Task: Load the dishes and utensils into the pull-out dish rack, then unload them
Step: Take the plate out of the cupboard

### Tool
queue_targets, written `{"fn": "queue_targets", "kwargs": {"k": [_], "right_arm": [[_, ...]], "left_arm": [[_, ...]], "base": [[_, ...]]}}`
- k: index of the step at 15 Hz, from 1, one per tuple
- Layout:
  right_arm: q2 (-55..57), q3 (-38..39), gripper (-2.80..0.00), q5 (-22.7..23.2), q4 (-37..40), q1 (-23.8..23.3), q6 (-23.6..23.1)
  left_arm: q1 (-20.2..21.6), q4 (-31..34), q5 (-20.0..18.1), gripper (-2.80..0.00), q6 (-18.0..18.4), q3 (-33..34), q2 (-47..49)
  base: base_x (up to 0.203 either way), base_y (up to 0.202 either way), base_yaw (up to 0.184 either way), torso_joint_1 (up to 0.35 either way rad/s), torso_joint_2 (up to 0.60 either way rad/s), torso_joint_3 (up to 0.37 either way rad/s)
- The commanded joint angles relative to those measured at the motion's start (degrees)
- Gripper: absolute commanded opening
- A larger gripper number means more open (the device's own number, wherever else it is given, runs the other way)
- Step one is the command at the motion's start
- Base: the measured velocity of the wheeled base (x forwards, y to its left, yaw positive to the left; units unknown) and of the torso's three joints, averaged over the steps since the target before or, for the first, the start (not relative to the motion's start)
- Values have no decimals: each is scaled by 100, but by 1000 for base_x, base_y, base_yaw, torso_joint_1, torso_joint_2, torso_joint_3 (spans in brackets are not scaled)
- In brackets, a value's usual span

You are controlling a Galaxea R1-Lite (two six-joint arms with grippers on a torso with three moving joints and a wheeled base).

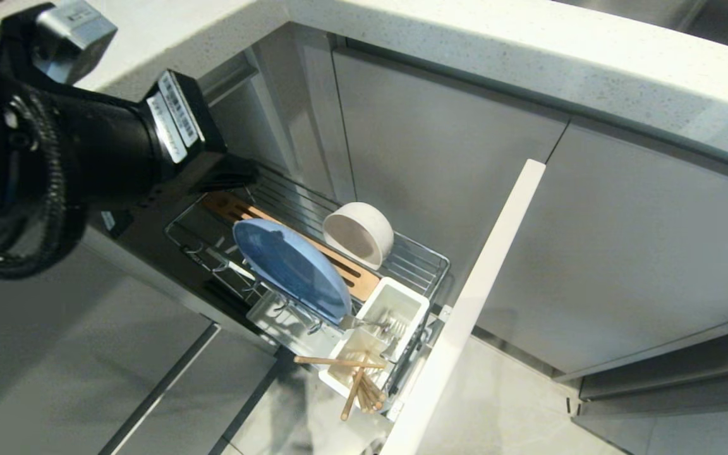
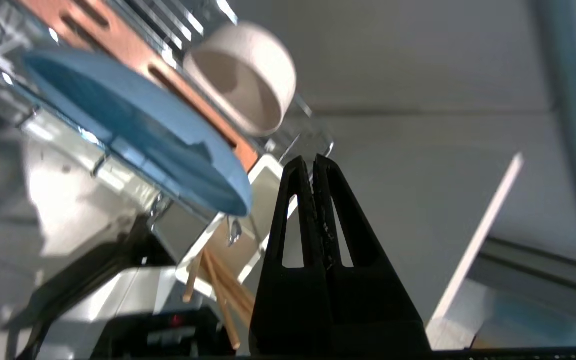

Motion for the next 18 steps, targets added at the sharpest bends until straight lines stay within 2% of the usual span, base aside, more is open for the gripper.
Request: {"fn": "queue_targets", "kwargs": {"k": [1, 3, 5, 13, 18], "right_arm": [[-21, 9, -280, 0, -2, 3, 3], [-18, 9, -280, 0, -2, 4, 4], [-24, 9, -280, 0, -2, 1, -1], [-15, 9, -280, 0, -2, -1, 5], [-17, 9, -280, 0, -2, 8, 6]], "left_arm": [[-60, 357, 175, 0, -122, -130, 371], [-111, 892, 397, 0, -426, -404, 604], [-227, 1188, 463, 0, -645, -503, 817], [-315, 1277, 1107, 0, -1252, -486, 1654], [-473, 1285, 1920, 0, -1744, -505, 2039]], "base": [[0, 0, 0, 0, 0, 0], [0, 0, 0, 0, 0, 0], [0, 0, 0, 0, 0, 0], [0, 0, 0, 0, 0, 0], [0, 0, 0, 0, 0, 0]]}}
